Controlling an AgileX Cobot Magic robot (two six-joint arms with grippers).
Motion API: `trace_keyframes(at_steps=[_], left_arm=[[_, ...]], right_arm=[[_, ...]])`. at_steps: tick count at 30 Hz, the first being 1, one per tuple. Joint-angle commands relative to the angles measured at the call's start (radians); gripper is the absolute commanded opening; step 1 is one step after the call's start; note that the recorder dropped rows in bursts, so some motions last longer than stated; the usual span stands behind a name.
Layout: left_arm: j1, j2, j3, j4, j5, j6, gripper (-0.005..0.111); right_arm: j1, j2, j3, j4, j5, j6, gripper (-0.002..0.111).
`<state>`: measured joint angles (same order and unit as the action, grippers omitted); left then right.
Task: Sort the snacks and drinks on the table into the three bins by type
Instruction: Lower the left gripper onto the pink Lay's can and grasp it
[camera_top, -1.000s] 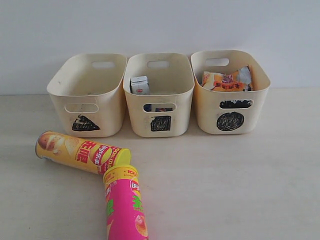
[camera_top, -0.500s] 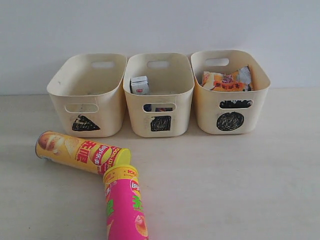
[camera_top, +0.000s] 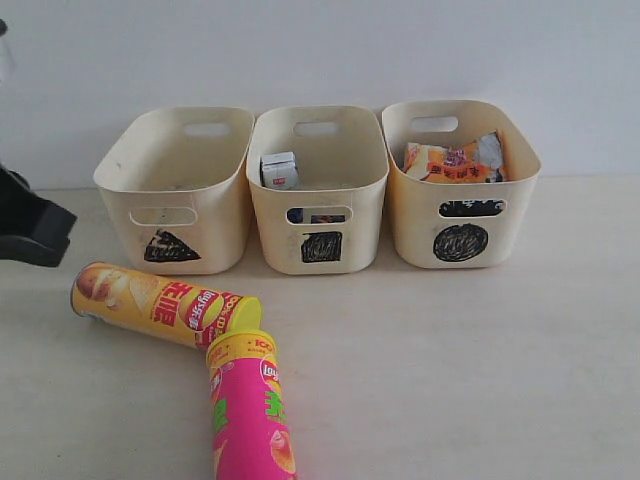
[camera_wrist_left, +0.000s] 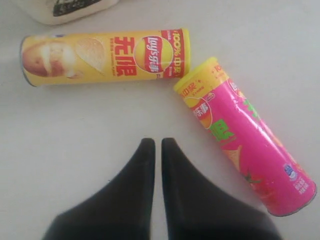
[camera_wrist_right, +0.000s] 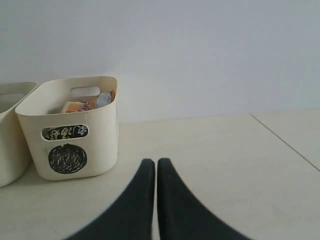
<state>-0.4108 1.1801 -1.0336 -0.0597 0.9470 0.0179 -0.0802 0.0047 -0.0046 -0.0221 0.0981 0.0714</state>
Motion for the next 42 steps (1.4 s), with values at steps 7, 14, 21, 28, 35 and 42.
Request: trace_keyframes(at_steps=[7,14,21,28,35,42], left_arm=[[-0.13,0.189,-0.008,0.021,-0.014,-0.161,0.004],[-0.171,0.326,-0.008,-0.005,-0.064,-0.19,0.013],[-0.171,0.415,-0.008,-0.118,-0.083,-0.19,0.07],[-0.171,0.497,-0.008,-0.184,-0.181,-0.149,0.09],[-0.203,0.586,-0.008,-0.125,-0.276,-0.251,0.09],[-0.238,0.632,-0.008,-0.017,-0.354,-0.39,0.09]], right_arm=[[-0.008,-0.005,0.005,-0.003,0.002,0.002,0.0],[-0.008,-0.005,0.005,0.002,0.002,0.002,0.0],[-0.008,-0.005,0.005,0.01,0.002,0.002,0.0],[-0.008,-0.005,0.005,0.01,0.002,0.002,0.0],[-0.008,-0.005,0.005,0.01,0.002,0.002,0.0],[-0.008,-0.005,0.005,0.01,0.002,0.002,0.0]])
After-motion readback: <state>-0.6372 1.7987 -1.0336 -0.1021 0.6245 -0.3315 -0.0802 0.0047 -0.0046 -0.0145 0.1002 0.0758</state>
